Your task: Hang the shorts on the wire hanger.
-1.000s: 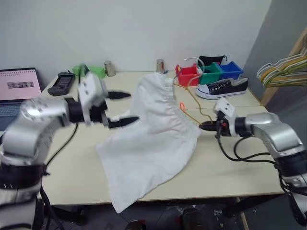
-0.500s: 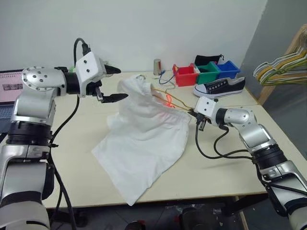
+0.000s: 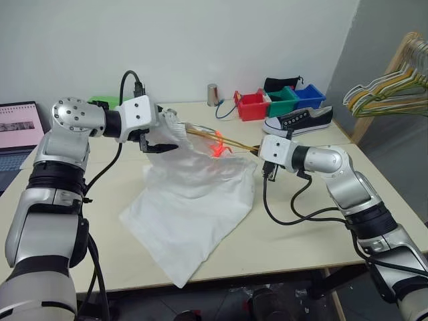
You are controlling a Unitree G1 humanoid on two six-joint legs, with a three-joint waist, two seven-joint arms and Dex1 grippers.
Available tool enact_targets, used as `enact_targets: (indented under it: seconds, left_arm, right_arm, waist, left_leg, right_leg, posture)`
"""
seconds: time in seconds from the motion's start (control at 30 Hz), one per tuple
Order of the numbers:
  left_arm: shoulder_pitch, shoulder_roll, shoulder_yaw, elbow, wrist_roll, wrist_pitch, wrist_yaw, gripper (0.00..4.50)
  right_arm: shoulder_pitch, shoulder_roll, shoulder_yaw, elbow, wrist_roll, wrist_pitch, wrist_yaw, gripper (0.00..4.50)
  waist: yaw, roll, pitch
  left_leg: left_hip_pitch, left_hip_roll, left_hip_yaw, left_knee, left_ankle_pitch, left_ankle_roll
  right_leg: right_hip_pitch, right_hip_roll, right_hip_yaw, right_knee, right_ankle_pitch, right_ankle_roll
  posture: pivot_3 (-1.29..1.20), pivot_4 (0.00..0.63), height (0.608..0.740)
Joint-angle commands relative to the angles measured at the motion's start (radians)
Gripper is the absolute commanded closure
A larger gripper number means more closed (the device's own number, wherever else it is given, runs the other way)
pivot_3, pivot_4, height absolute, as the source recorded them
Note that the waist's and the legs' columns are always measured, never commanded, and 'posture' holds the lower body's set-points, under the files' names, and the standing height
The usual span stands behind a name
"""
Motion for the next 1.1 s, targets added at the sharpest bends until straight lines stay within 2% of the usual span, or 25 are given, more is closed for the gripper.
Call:
enact_targets:
  seconds: [0.03,0.43,0.67,0.7,1.0,1.03,1.1]
  left_arm:
    - [-0.032,-0.008,-0.004,0.006,0.029,-0.033,0.024,0.43]
    - [0.0,-0.007,0.003,-0.027,0.06,-0.045,0.027,2.72]
    - [0.006,-0.012,0.003,-0.044,0.065,-0.039,0.034,4.35]
    - [0.007,-0.013,0.004,-0.048,0.066,-0.039,0.035,4.45]
    - [0.02,-0.015,0.006,-0.068,0.079,-0.031,0.048,4.45]
    - [0.021,-0.014,0.005,-0.069,0.082,-0.029,0.05,4.5]
    - [0.03,-0.012,0.007,-0.079,0.085,-0.024,0.054,4.5]
  right_arm:
    - [-0.038,0.009,-0.002,-0.081,-0.014,-0.017,0.008,4.5]
    - [-0.049,0.023,-0.001,-0.062,-0.034,-0.029,0.011,4.5]
    - [-0.047,0.02,-0.008,-0.06,-0.041,-0.037,0.027,4.5]
    - [-0.045,0.018,-0.009,-0.062,-0.041,-0.036,0.031,4.5]
    - [-0.034,0.009,-0.01,-0.071,-0.035,-0.027,0.057,4.5]
    - [-0.033,0.008,-0.01,-0.072,-0.033,-0.026,0.059,3.99]
    - [-0.027,0.002,-0.01,-0.082,-0.021,-0.015,0.082,3.74]
  waist:
    - [0.0,0.0,0.0]
    - [-0.001,0.0,0.0]
    - [-0.003,0.0,0.0]
    - [-0.003,0.0,0.0]
    - [-0.012,-0.001,0.0]
    - [-0.013,-0.001,0.0]
    - [-0.015,-0.001,0.0]
  left_leg:
    - [0.0,0.0,0.0,0.0,0.0,0.0]
    - [0.0,0.0,0.0,0.0,0.0,0.0]
    - [0.0,0.0,0.0,0.001,0.0,0.001]
    - [0.0,0.0,0.0,0.001,0.0,0.001]
    - [0.001,0.0,-0.001,0.002,0.001,0.001]
    - [0.001,0.0,-0.001,0.002,0.001,0.001]
    - [0.001,0.0,-0.001,0.002,0.002,0.002]
  right_leg:
    - [0.0,0.0,0.0,0.0,0.0,0.0]
    - [0.0,0.0,0.0,0.001,0.0,0.0]
    - [0.0,0.0,0.0,0.002,0.0,0.0]
    - [0.0,0.0,0.0,0.002,0.0,0.0]
    - [-0.002,0.0,0.0,0.008,0.0,0.0]
    - [-0.002,0.0,0.0,0.009,0.0,0.0]
    - [-0.002,0.0,0.0,0.011,0.0,0.0]
  posture:
    - [-0.24,0.0,0.74]
    - [-0.23,0.0,0.74]
    - [-0.24,0.0,0.74]
    - [-0.24,0.0,0.74]
    - [-0.24,0.0,0.74]
    - [-0.24,0.0,0.74]
    - [-0.24,0.0,0.74]
